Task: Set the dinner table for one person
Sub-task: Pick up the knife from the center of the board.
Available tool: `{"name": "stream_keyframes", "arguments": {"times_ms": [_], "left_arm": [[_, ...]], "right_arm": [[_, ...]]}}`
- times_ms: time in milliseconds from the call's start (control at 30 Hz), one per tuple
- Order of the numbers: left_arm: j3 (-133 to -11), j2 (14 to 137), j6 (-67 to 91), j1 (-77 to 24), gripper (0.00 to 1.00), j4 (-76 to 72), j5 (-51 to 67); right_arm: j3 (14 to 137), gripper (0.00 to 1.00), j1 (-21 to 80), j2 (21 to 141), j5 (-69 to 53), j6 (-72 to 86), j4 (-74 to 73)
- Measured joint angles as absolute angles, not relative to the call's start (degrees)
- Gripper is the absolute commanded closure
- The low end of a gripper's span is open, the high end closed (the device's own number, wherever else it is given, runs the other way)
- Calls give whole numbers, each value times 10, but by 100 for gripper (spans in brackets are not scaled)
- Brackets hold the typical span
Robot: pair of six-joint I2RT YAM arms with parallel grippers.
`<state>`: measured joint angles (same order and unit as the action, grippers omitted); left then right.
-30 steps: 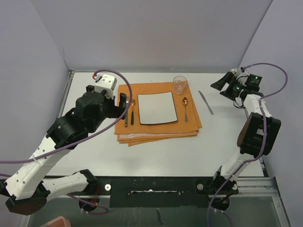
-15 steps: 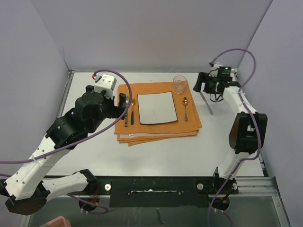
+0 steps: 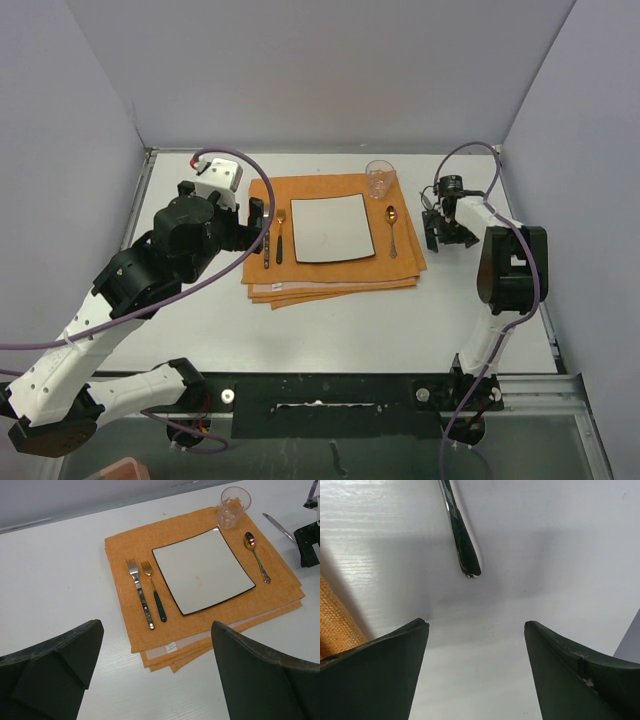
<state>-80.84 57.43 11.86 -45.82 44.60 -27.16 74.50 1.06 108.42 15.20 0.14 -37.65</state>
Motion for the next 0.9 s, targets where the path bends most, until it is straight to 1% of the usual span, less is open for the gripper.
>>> {"name": "stream_keyframes", "arguments": {"times_ms": [200, 267, 333, 533, 767, 833, 900], "left_arm": [[-808, 577, 120, -458, 10, 446, -270], [-808, 578, 120, -458, 10, 446, -269], [-808, 580, 120, -459, 10, 446, -269], [-808, 580, 119, -460, 10, 446, -269], [-808, 582, 117, -460, 10, 449, -270], [-808, 582, 116, -460, 10, 450, -270], [-810, 583, 113, -460, 10, 453, -271]], "right_arm": [[747, 26, 13, 1086, 147, -3, -374], [757, 29, 15, 1093, 140, -3, -375], [775, 33, 16, 1107, 135, -3, -372], [857, 37, 16, 1174, 118, -5, -370], [946, 38, 16, 1235, 104, -4, -364], [950, 41, 16, 1239, 103, -4, -362], [951, 46, 15, 1241, 100, -5, -361]]}}
